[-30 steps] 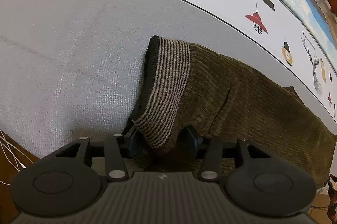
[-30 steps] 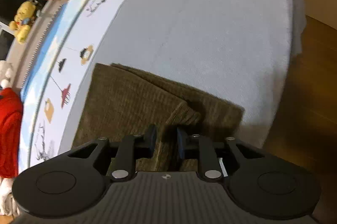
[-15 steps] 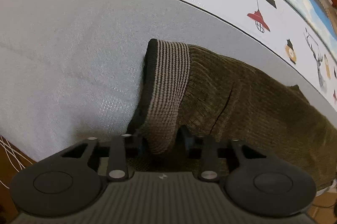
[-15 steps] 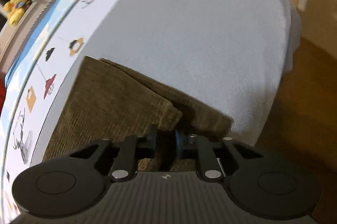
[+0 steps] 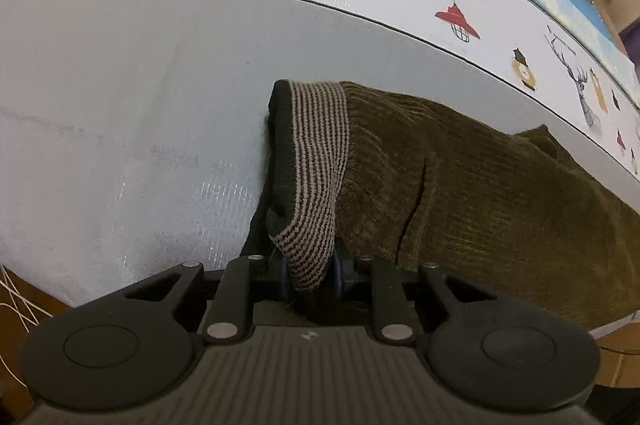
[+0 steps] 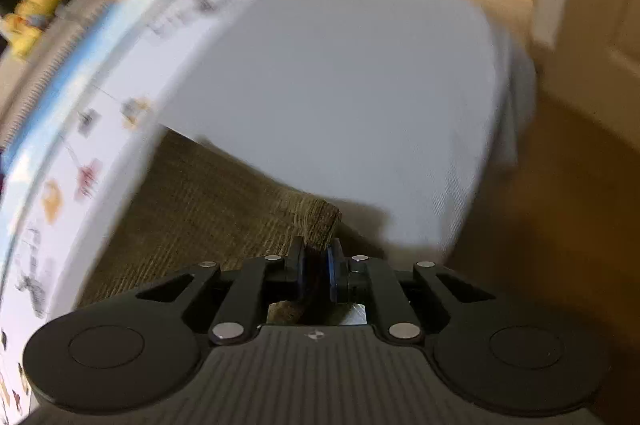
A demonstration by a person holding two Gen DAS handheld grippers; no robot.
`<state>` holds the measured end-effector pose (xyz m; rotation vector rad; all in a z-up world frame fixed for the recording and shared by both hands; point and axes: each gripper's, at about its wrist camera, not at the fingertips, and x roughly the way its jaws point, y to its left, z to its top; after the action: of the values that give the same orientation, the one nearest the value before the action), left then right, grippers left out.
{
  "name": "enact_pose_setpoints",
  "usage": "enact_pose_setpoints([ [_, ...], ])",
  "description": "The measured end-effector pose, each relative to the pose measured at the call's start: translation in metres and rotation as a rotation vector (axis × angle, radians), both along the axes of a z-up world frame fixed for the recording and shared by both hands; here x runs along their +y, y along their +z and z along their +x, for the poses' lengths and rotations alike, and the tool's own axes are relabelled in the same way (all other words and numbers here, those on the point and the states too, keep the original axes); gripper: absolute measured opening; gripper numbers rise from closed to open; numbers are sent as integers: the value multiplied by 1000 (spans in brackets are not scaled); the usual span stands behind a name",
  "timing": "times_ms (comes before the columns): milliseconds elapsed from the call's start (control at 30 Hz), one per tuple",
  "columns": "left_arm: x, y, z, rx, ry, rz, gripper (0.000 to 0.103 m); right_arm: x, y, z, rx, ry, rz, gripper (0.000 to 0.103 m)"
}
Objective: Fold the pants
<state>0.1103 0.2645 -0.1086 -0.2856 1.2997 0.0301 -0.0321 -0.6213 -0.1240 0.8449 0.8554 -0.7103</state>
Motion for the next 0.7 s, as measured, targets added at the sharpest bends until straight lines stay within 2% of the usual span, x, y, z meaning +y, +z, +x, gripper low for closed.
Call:
enact_pose_setpoints([
  [133,3,9,-4,-36,13,-29,22,10,22,-1,-88,41,-67,11],
  [200,0,4,-3,-10,-6,-1,23,9,16,-1,-33,53,-82,11],
  [267,-1,-6,0,35,-32,31,25,2,-8,0,70,33,-13,11],
  [333,-4,-9,1,62,-45,48,33,0,-15,2,124,41,-19,22],
  [367,-4,-6,0,54,-38,56,36,0,-11,2,124,35,-45,24],
  [433,0,4,-1,14,1,65,40,4,6,1,126,16,-131,26],
  [500,4,20,-4,-76,51,83,41,11,23,-3,103,-2,-225,28],
  [533,1,29,-4,-133,50,115,41,16,32,-5,61,2,-258,28],
  [600,-12,41,-2,-221,1,152,39,22,43,-4,-32,38,-278,28],
  [667,-28,43,2,-259,-75,136,39,31,44,4,-87,134,-281,28],
  [700,-34,41,4,-261,-115,129,39,36,39,11,-103,201,-250,28],
])
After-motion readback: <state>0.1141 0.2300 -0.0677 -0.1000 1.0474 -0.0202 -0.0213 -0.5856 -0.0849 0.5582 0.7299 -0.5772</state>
